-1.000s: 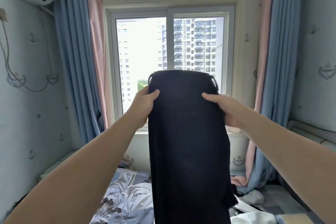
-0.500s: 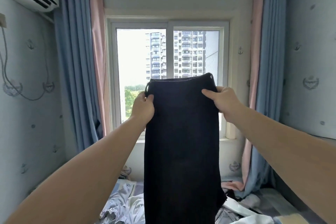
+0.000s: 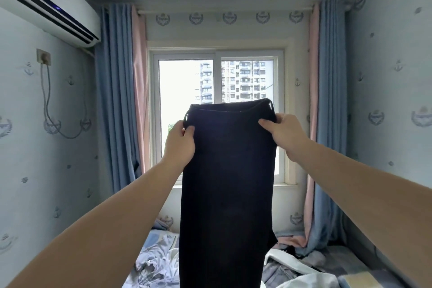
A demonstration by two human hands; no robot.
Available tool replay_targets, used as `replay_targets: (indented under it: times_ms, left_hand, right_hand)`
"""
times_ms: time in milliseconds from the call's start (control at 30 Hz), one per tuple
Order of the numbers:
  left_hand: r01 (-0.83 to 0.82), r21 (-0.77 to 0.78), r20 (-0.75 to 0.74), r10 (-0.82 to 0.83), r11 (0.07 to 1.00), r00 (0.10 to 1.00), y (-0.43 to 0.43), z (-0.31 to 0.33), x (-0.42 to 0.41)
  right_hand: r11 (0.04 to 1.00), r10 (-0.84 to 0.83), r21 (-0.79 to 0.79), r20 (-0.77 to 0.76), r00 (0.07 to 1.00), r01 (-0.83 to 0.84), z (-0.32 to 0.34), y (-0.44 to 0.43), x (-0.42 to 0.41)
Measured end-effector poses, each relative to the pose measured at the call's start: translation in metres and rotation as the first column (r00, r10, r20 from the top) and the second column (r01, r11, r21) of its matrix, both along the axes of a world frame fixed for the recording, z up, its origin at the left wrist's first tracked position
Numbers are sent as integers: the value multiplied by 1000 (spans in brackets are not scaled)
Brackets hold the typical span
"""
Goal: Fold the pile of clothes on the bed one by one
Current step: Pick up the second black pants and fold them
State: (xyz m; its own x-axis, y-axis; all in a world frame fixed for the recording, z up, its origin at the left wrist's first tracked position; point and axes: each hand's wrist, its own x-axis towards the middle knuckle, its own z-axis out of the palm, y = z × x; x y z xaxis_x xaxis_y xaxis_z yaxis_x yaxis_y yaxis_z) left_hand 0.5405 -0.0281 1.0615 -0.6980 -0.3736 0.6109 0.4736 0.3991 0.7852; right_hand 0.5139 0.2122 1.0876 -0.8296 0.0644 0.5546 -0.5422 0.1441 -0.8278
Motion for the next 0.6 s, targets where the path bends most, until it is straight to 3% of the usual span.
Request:
replay_targets:
  times_ms: [300,600]
  left_hand:
    - [-25,70,-11,26,997,1000,64,-4,104]
    - [-11,75,16,10,997,1000,80,-16,118]
  right_hand:
    - [999,-28,20,-20,999,28,5,65,104]
    - [997,-54,50,-14,998,54,2,83,123]
